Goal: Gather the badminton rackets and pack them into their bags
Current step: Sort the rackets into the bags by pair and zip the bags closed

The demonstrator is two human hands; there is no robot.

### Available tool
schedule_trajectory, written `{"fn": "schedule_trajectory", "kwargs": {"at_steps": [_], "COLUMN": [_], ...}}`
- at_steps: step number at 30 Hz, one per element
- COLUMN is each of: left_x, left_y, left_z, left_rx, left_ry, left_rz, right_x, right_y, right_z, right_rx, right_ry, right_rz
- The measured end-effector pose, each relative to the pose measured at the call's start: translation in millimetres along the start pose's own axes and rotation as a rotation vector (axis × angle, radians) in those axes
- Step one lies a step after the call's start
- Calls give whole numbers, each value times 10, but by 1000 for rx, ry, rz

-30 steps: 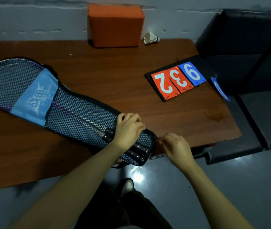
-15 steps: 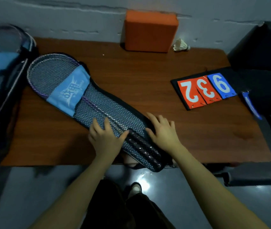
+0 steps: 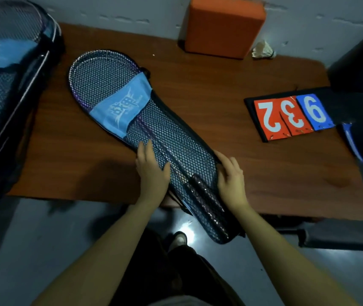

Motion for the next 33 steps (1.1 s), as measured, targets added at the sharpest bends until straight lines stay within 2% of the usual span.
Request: {"fn": "schedule_trajectory", "kwargs": {"at_steps": [3,6,8,12,18,24,28,30,33], "left_x": [151,341,474,477,209,217,235,244,272], "left_y": [4,5,27,105,84,161,187,166,60], "left_z": [103,226,299,377,199,161,68,46,47], "left_rx": [35,72,41,-35,-53,-114,-180,-159,-81], "left_ry": [177,335,361,280,43,60,-4,-49,-20], "left_rz": [-124,-120,-115,-83,12,123,15,-40,-46], "right_x": [-21,-25,5,108,198,137,173,164,26], "right_y": [-72,-89,-90,-155,-168,-37,26,29,-7], "right_z": [-138,-179,-162,-5,268,562,625,609,587], "right_rx": [92,180,192,160,-72,-169,-238,-255,-172], "right_ry": [32,74,119,192,170,156,157,140,39], "right_rz": [37,59,26,-45,-111,-158,-165,-144,-131]}}
Point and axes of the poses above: each hand's wrist, its own z-axis towards the middle knuckle, its own y-axis out of the palm, x = y × z, the point moved 3 cm from there along z, towards the middle knuckle, and after that the axes turned 11 degrees about z, right-handed, at the moved point
